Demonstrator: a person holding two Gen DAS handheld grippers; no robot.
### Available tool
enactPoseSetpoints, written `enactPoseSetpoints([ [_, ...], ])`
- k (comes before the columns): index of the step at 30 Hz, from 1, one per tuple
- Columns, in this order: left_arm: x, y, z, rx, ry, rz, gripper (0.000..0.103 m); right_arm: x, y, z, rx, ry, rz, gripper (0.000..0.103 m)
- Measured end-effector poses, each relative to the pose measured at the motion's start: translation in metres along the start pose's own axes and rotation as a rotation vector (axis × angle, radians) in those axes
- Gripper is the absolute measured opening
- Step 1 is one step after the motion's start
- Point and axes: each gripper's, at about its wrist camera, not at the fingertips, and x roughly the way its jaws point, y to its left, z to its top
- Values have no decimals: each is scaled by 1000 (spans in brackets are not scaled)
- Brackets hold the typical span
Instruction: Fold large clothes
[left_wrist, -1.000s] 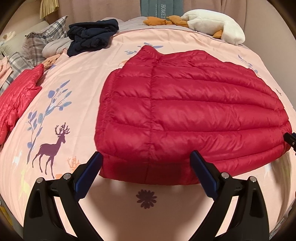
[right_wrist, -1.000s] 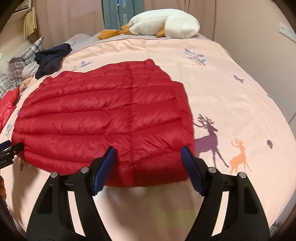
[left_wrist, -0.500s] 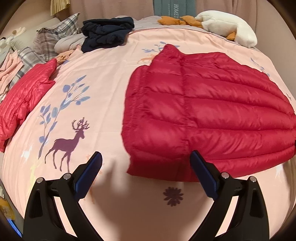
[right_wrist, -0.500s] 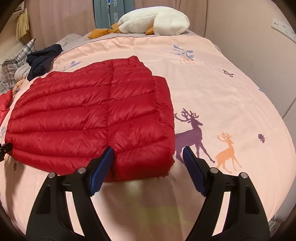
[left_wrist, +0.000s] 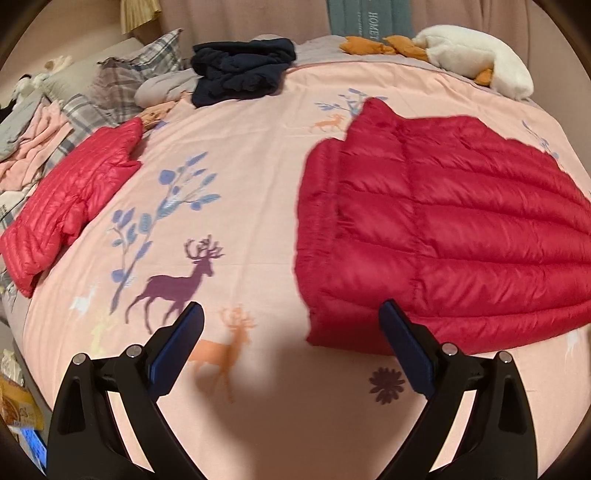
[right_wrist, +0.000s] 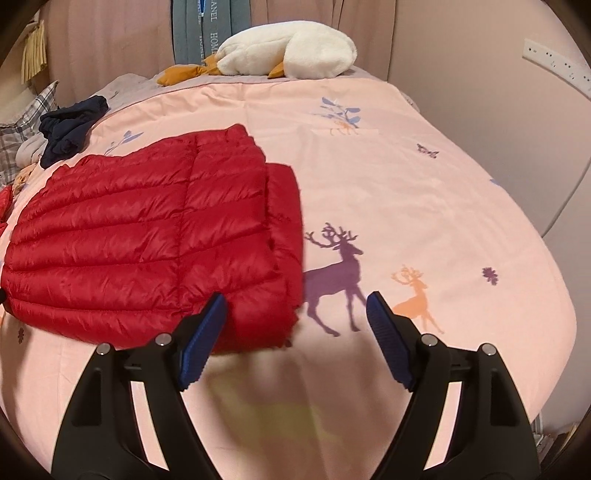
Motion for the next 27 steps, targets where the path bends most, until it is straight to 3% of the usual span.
enactPoseSetpoints([
  [5, -35, 8, 7, -19, -67, -41, 97, -31, 10, 11, -17, -54, 31, 88],
  [9, -74, 3, 20, -17, -128, -86, 100, -66, 26, 28, -34, -112, 93, 101],
  [16, -151, -17, 42, 15, -226, -166, 102, -129, 45, 60, -30, -186, 182, 101],
  [21, -189, -29, 48, 30, -265, -224, 102, -165, 52, 73, 7, -225, 199, 101],
  [27, -212, -41, 45, 53, -264, -215, 102, -188, 58, 70, 21, -189, 229, 101],
])
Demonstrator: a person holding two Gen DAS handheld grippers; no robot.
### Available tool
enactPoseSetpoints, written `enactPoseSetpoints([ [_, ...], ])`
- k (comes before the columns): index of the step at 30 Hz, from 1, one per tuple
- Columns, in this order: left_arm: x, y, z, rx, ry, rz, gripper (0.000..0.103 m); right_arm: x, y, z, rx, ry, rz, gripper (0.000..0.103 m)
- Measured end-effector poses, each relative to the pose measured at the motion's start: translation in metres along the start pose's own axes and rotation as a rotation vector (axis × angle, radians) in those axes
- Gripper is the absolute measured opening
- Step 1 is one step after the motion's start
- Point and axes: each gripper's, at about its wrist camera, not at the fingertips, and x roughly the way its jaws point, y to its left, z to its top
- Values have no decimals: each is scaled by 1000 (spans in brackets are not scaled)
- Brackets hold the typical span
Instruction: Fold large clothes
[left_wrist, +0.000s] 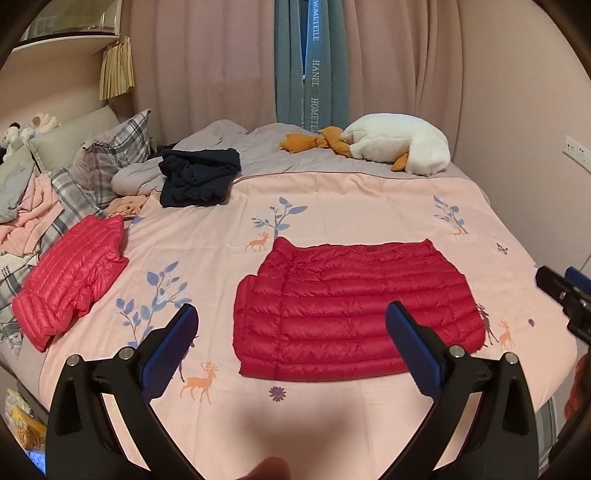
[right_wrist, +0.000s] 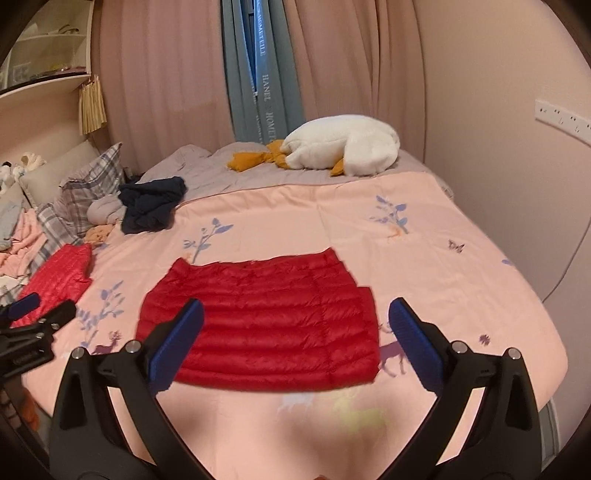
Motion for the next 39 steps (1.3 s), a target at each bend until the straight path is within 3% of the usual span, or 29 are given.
enactPoseSetpoints([
  [6, 2, -9, -7, -2, 57, -61, 102, 7, 12, -11, -8, 105, 6, 101],
  [15, 28, -14, -23, 8, 160, -10, 102, 45, 29, -33, -43, 231, 22, 101],
  [39, 61, -18, -27, 34, 229, 20, 102, 74, 43, -30, -80, 258, 9, 101],
])
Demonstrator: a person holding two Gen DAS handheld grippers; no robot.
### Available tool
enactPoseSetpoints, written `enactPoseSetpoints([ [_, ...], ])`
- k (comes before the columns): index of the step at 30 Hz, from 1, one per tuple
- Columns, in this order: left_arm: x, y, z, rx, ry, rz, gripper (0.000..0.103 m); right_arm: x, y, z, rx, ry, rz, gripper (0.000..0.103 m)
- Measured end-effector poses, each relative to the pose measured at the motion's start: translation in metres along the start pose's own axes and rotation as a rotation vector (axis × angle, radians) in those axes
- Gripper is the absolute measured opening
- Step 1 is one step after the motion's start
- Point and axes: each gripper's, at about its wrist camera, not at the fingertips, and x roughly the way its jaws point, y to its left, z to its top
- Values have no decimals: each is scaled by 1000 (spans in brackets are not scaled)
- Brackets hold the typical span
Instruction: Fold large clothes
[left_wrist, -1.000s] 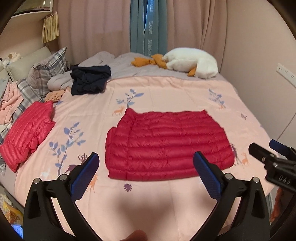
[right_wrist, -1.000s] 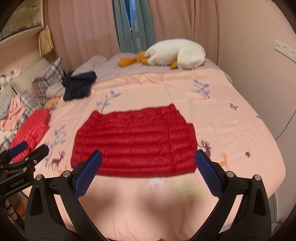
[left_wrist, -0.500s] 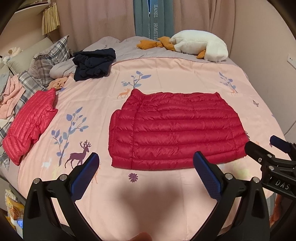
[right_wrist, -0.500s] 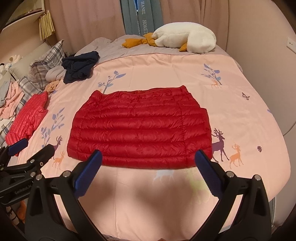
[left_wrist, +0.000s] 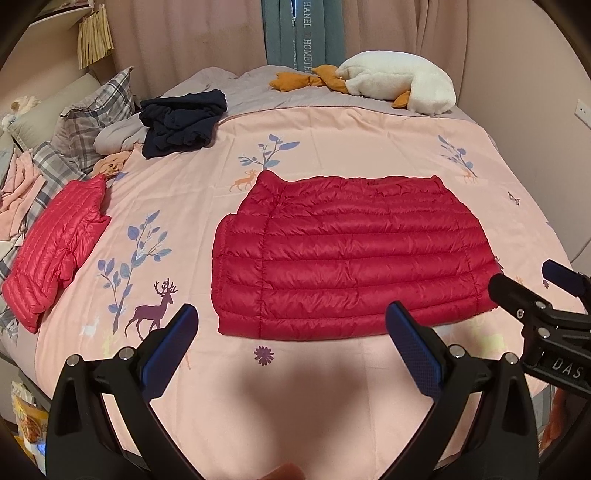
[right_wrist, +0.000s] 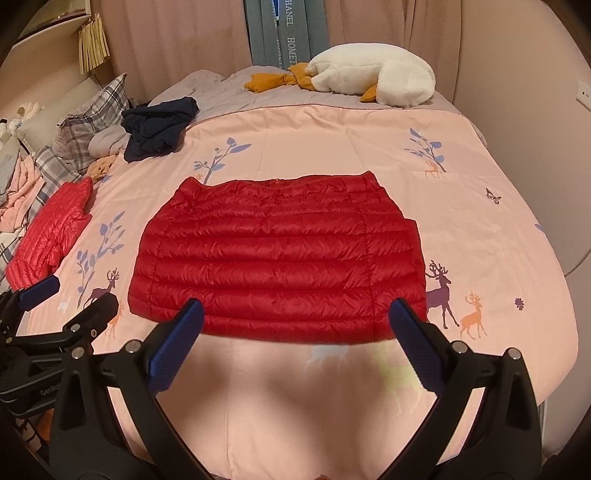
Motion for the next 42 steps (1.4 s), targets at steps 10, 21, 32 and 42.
enactPoseSetpoints([
  [10, 0, 0, 0, 2, 0, -2, 102, 1, 1, 1, -7, 1, 2, 101],
  [21, 1, -1, 0, 2, -1, -2, 102, -3, 3, 1, -20, -6, 4, 101],
  [32, -3, -2, -1, 4, -10, 4, 102, -5, 1, 1, -15, -9, -3, 101],
  [42, -4, -1, -1, 5, -14, 8, 102, -5, -3, 3, -10, -11, -10, 101],
])
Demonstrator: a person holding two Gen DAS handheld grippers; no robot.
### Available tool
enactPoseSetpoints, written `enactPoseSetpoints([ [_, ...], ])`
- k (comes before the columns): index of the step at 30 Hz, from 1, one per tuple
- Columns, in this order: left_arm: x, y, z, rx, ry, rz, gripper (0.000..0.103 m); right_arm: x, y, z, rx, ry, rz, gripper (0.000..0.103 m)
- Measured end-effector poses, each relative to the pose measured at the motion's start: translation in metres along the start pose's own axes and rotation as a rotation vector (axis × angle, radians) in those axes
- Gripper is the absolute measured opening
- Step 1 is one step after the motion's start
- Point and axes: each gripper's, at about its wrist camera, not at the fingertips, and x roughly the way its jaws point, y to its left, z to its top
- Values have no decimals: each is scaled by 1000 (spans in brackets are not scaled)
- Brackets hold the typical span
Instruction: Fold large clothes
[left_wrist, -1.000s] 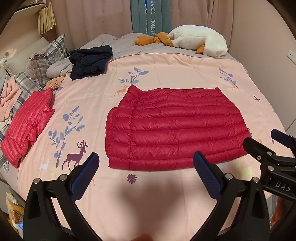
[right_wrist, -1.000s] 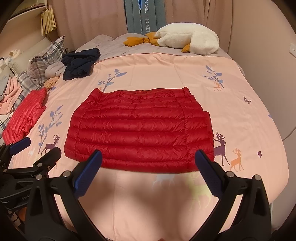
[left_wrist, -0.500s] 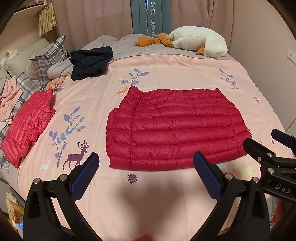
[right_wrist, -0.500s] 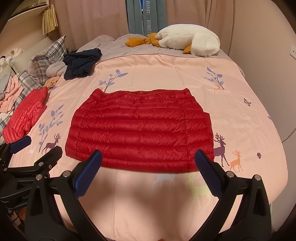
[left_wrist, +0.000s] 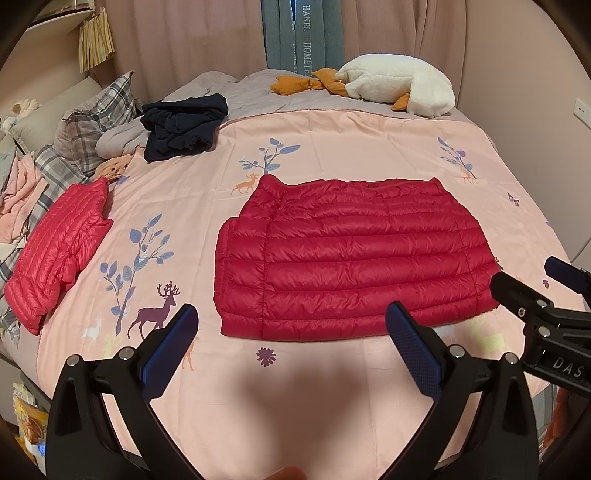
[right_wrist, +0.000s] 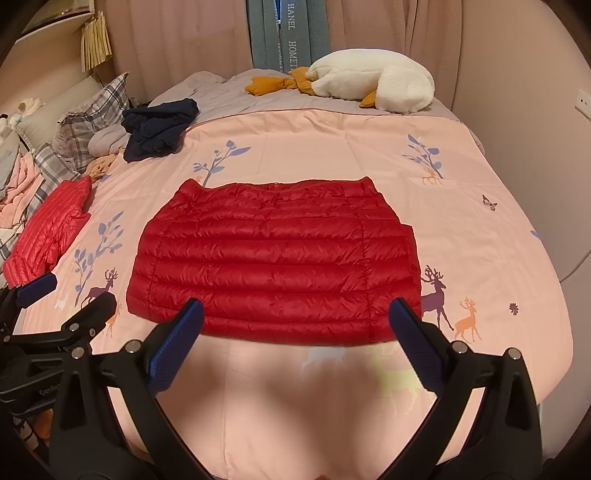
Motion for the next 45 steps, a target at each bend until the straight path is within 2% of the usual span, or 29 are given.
enactPoseSetpoints([
  [45, -7, 2, 2, -14, -21, 21, 102, -2, 0, -2, 2, -7, -6, 101],
])
